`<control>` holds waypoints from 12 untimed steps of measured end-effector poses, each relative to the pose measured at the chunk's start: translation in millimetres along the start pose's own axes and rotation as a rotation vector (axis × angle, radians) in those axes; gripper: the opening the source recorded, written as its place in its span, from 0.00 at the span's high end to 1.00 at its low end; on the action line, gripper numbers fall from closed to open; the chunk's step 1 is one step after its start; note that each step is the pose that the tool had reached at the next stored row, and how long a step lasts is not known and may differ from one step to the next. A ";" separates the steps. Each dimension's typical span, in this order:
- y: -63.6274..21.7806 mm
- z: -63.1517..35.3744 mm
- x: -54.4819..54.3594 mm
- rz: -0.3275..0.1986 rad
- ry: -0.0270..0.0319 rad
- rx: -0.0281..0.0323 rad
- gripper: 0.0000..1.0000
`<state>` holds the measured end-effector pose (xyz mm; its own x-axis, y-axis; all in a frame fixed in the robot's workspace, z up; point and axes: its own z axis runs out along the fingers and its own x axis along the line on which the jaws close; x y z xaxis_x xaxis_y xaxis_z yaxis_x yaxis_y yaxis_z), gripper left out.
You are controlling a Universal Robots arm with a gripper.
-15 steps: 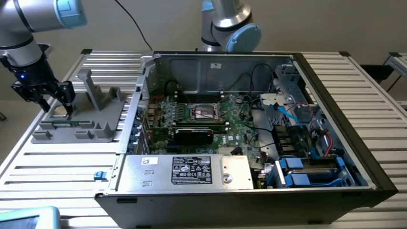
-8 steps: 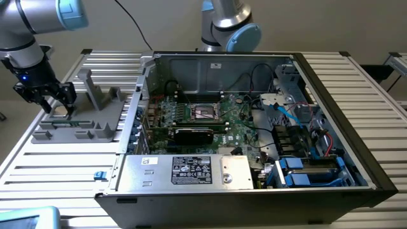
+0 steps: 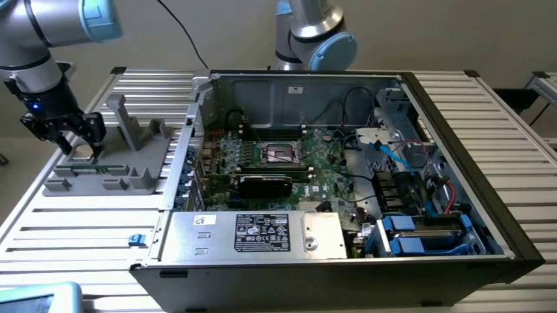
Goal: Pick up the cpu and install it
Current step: 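Pick up the cpu and move it towards the insertion slot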
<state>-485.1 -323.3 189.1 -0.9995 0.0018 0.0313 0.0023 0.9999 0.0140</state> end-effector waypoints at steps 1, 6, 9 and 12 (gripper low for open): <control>0.9 0.5 0.0 0.000 -0.0001 0.0027 0.31; 1.5 2.9 0.1 0.000 0.0000 0.0128 0.31; 1.6 3.7 0.1 0.000 0.0003 0.0145 0.31; 1.6 4.0 0.1 0.000 0.0001 0.0145 0.34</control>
<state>-485.2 -321.6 185.1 -0.9995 0.0023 0.0314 0.0023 1.0000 -0.0006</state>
